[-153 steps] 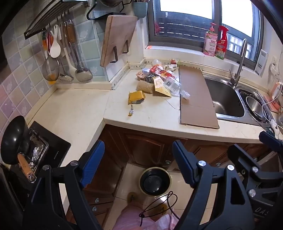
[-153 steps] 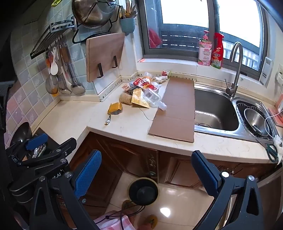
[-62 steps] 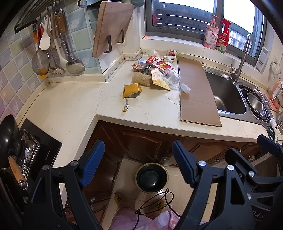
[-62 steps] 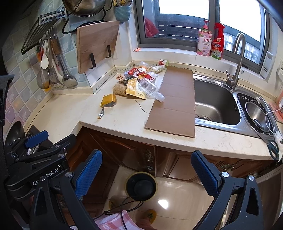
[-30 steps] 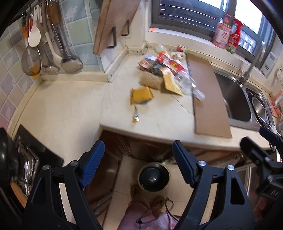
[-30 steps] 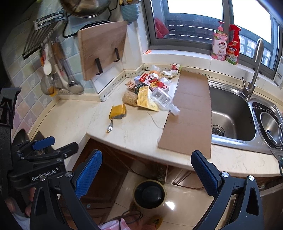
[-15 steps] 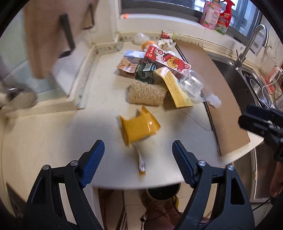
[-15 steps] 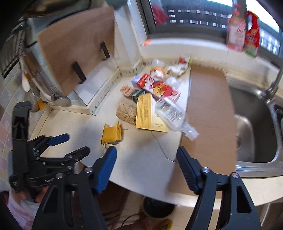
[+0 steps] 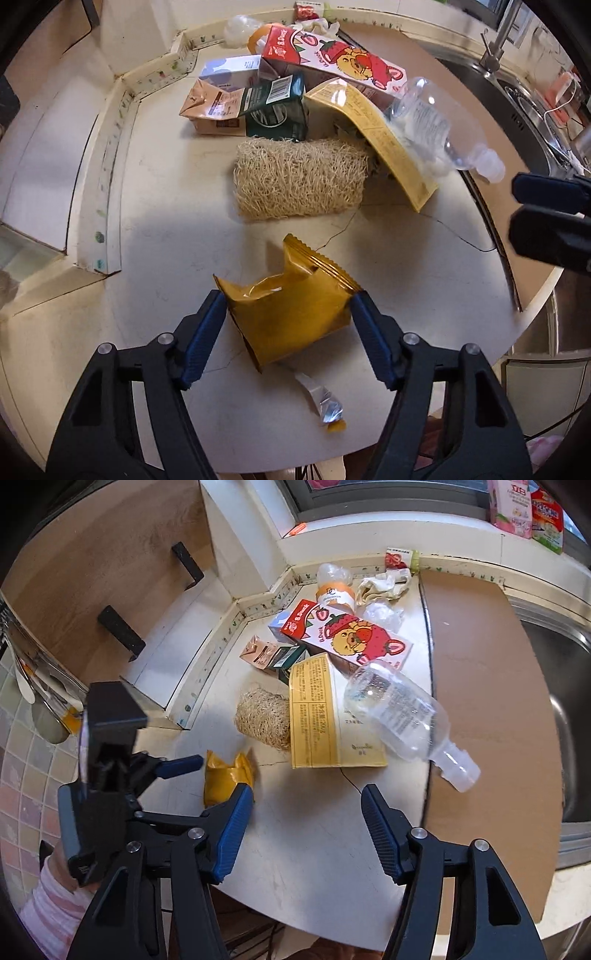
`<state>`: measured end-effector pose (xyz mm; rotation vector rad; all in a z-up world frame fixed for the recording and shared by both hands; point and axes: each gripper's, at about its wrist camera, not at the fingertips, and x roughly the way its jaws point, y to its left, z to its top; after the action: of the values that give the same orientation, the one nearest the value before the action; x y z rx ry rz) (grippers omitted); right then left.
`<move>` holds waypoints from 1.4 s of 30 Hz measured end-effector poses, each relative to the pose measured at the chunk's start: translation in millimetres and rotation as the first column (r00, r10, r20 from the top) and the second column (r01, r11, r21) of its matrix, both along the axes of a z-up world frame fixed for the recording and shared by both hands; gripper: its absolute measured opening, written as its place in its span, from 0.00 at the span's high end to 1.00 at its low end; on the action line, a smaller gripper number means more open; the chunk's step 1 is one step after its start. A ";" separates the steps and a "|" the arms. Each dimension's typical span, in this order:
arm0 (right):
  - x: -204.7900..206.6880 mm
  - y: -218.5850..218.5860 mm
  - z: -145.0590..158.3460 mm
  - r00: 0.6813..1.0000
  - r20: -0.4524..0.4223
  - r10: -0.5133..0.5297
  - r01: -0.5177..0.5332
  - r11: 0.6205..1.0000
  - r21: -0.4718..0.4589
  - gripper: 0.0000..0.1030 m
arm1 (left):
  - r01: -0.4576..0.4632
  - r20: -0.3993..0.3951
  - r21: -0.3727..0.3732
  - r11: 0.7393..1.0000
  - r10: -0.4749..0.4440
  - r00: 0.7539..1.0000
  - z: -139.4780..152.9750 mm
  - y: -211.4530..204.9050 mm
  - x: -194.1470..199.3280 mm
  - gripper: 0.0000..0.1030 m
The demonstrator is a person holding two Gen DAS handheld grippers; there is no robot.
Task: Collect trash
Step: 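Reach the left tool to the yellow snack wrapper and close on it, then lift the yellow wrapper with the left tool while the right tool grasps the noodle bundle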
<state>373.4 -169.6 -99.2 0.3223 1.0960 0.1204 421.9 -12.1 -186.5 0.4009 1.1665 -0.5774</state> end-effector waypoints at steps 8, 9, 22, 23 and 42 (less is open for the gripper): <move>17.3 25.4 -0.6 0.997 0.011 0.070 -0.070 0.997 -0.014 0.44 | -0.070 -0.007 0.006 0.998 0.070 0.997 -5.0 22.0 2.0 0.76; 20.6 30.0 0.2 0.996 0.017 0.083 -0.082 0.996 -0.021 0.46 | -0.093 -0.015 0.007 0.996 0.093 0.996 -5.4 28.9 3.1 0.79; 83.4 95.0 -5.2 0.960 0.045 0.276 -0.264 0.946 -0.188 0.50 | -0.353 -0.003 -0.020 0.936 0.353 0.936 24.7 96.6 -0.2 0.94; 88.9 99.6 -9.0 0.956 0.038 0.292 -0.278 0.937 -0.209 0.50 | -0.357 0.003 -0.017 0.934 0.357 0.934 27.0 98.3 -2.0 0.94; 130.7 148.7 -60.0 0.890 -0.048 0.453 -0.416 0.765 -0.493 0.66 | -0.394 -0.001 -0.045 0.918 0.394 0.919 29.8 110.0 -11.2 0.94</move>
<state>504.2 -20.9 -159.2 -0.4062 1.0708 0.2588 410.6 97.9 -156.7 0.1212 1.1838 -0.2477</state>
